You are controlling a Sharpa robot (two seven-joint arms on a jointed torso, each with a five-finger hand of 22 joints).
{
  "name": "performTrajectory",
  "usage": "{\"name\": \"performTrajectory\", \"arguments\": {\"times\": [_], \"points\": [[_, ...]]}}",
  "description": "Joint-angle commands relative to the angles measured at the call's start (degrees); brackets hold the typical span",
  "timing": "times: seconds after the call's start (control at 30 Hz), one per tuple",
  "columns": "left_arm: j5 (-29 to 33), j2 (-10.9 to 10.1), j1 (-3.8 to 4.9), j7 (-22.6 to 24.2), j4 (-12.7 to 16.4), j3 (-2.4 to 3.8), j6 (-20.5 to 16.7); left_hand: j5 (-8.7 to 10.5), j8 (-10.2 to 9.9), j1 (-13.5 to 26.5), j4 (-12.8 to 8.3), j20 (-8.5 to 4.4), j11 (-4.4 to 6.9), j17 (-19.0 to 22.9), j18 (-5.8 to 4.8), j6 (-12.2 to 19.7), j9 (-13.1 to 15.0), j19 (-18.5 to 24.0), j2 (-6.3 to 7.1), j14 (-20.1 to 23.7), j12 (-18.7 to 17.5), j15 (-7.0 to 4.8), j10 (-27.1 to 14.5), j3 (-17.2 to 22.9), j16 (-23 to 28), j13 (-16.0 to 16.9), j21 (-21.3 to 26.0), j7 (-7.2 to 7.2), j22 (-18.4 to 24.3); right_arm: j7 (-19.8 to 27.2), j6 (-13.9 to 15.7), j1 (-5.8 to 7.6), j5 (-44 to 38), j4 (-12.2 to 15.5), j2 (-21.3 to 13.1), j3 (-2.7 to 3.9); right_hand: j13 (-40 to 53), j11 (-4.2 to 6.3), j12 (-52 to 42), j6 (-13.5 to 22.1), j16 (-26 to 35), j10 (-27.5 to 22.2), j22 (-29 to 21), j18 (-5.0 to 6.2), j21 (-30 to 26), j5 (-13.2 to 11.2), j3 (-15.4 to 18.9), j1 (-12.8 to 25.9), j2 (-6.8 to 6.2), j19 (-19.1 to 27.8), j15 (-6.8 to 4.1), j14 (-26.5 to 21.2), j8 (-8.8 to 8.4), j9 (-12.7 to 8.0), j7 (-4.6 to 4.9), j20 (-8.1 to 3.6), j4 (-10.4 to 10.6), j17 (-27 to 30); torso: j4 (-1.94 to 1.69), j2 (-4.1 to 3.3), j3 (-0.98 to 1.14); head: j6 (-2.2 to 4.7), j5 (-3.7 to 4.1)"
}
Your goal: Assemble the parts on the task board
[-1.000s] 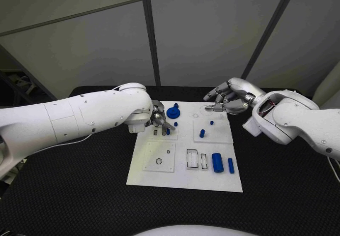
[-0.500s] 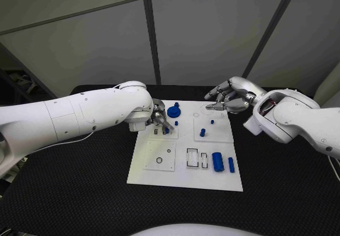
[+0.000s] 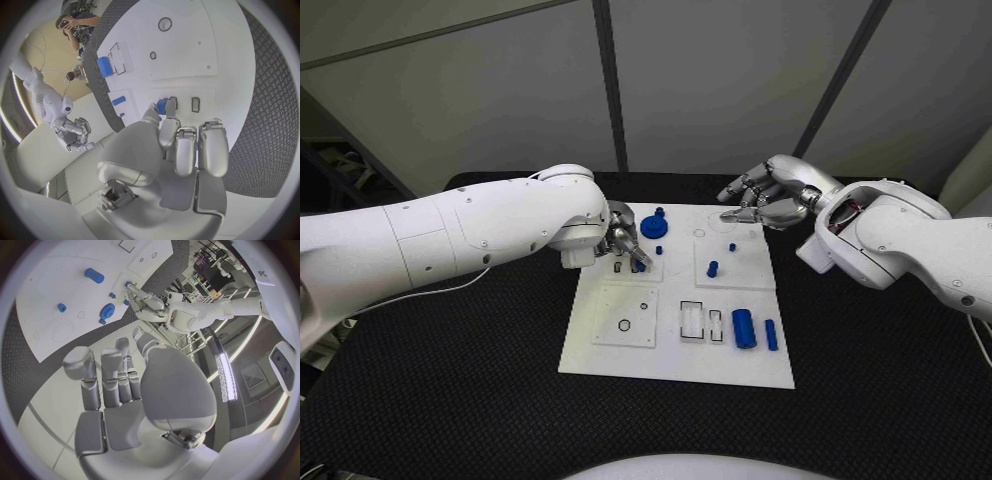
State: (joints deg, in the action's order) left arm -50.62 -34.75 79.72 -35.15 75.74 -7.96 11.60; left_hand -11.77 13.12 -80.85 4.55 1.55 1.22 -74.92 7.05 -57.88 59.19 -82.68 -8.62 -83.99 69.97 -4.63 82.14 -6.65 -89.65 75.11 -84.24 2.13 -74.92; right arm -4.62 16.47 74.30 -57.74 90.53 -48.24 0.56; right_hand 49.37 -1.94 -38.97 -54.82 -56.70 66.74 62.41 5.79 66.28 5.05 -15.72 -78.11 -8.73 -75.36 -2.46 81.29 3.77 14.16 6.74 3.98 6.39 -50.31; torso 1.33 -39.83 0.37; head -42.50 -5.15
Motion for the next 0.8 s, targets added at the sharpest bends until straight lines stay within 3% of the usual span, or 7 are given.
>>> {"name": "performTrajectory", "arguments": {"times": [0.03, 0.17, 0.27, 0.33, 0.5, 0.53, 0.8], "points": [[1.0, -0.42, -0.08, 0.32, 0.65, -0.04, -1.01, -0.62, -0.28, -3.83, -1.58, 0.01, 0.66, -15.08, -4.3, -0.52, 0.57, 0.19, -3.06, -6.01, -0.27, -0.28, 0.32, 1.07, -0.35, 4.27, 0.25, -0.09, -2.66, 0.32, -0.55, 0.12, -0.17, -0.15, 0.07, 0.06, -0.12, 0.0, 0.21, 0.26, 0.39, -0.37, -0.1, 0.39, -0.39, 0.35, -0.35, 0.29, -0.24, -0.1, 0.1, 0.33, -0.13, 0.08, 0.07, 0.03, 0.18, 0.07, -0.05, -0.01, 0.01, 0.11, -0.05], [1.05, -1.53, -0.14, 0.77, 1.95, -0.03, -3.1, -1.36, -0.35, -3.94, -3.0, 0.06, 0.62, -15.08, -4.34, -0.67, 1.04, 0.06, -3.12, -6.01, -0.29, -0.23, 0.44, 1.91, -0.35, 4.3, 0.16, -0.04, -2.91, 0.37, -0.56, 0.12, -0.17, -0.49, 0.06, 0.05, -0.12, 0.0, 0.21, 0.26, 0.4, -0.37, -0.1, 0.39, -0.4, 0.35, -0.35, 0.3, -0.24, -0.1, 0.1, 0.33, -0.13, 0.08, 0.07, 0.03, 0.18, 0.08, -0.02, -0.02, -0.03, 0.06, -0.09], [1.06, -2.65, -0.2, 1.37, 3.23, -0.02, -5.38, -3.55, -0.44, -3.58, -4.19, 0.1, 0.55, -15.08, -4.39, -0.78, 1.47, -0.1, -2.89, -6.01, -0.3, -0.21, 0.55, 2.65, -0.35, 4.34, 0.06, 0.05, -3.2, 0.42, -0.54, 0.12, -0.17, -0.74, -0.03, 0.05, -0.16, -0.01, 0.24, 0.28, 0.47, -0.39, -0.12, 0.39, -0.44, 0.3, -0.37, 0.34, -0.23, -0.11, 0.11, 0.33, -0.13, 0.08, 0.08, 0.03, 0.22, 0.1, -0.04, -0.02, -0.02, 0.08, -0.13], [1.06, -3.37, -0.25, 1.56, 4.1, -0.02, -6.62, -2.2, -0.59, -3.24, -5.22, 0.12, 0.54, -15.08, -4.42, -0.84, 1.79, -0.18, -2.84, -6.01, -0.25, -0.2, 0.66, 3.9, -0.35, 4.41, 0.01, 0.07, -3.35, 0.43, -0.55, 0.12, -0.17, -0.89, -0.07, 0.05, -0.16, -0.01, 0.24, 0.28, 0.47, -0.39, -0.12, 0.39, -0.44, 0.3, -0.37, 0.34, -0.23, -0.11, 0.11, 0.33, -0.13, 0.08, 0.08, 0.03, 0.22, 0.1, -0.11, -0.02, 0.0, 0.07, -0.14], [-0.54, -5.18, -0.49, 1.08, 6.52, -0.02, -9.17, -2.21, -0.75, -2.37, -6.18, 0.16, 0.5, -15.08, -4.44, -0.94, 2.14, -0.27, -2.61, -6.01, -0.24, -0.16, 0.74, 5.41, -0.35, 4.46, -0.04, 0.13, -3.52, 0.38, -0.77, 0.12, -0.16, -1.34, 0.01, 0.05, -0.16, -0.01, 0.24, 0.28, 0.47, -0.39, -0.12, 0.39, -0.44, 0.3, -0.37, 0.34, -0.23, -0.11, 0.11, 0.33, -0.13, 0.08, 0.08, 0.03, 0.22, 0.1, -0.12, -0.01, 0.02, 0.23, -0.27], [-1.06, -5.51, -0.54, 0.97, 6.94, -0.02, -9.66, -2.4, -1.07, 0.14, -7.93, 0.23, 0.45, -15.08, -4.45, -1.19, 2.88, -0.32, -1.75, -6.01, -0.32, -0.12, 0.88, 8.53, -0.35, 4.54, -0.04, 0.18, -3.68, 0.37, -0.82, 0.12, -0.15, -1.42, 0.04, 0.05, -0.17, -0.01, 0.24, 0.28, 0.47, -0.39, -0.12, 0.39, -0.44, 0.29, -0.37, 0.35, -0.23, -0.12, 0.11, 0.33, -0.13, 0.08, 0.08, 0.03, 0.23, 0.09, -0.13, 0.0, 0.01, 0.21, -0.36], [-4.93, -7.48, -1.44, 0.44, 9.45, -0.04, -12.51, -3.9, -1.85, 6.54, -11.84, 0.36, 0.59, -15.08, -4.55, -1.98, 4.32, -0.59, 0.74, -6.01, -0.54, -0.14, 1.15, 17.19, -0.35, 4.67, -0.13, 0.38, -4.27, 0.25, -0.98, 0.12, -0.16, -1.64, -0.06, 0.05, -0.19, -0.02, 0.24, 0.31, 0.48, -0.39, -0.12, 0.38, -0.46, 0.24, -0.38, 0.37, -0.25, -0.14, 0.12, 0.35, -0.13, 0.08, 0.09, 0.03, 0.25, 0.04, -0.35, 0.02, 0.1, 0.03, -0.62]]}}
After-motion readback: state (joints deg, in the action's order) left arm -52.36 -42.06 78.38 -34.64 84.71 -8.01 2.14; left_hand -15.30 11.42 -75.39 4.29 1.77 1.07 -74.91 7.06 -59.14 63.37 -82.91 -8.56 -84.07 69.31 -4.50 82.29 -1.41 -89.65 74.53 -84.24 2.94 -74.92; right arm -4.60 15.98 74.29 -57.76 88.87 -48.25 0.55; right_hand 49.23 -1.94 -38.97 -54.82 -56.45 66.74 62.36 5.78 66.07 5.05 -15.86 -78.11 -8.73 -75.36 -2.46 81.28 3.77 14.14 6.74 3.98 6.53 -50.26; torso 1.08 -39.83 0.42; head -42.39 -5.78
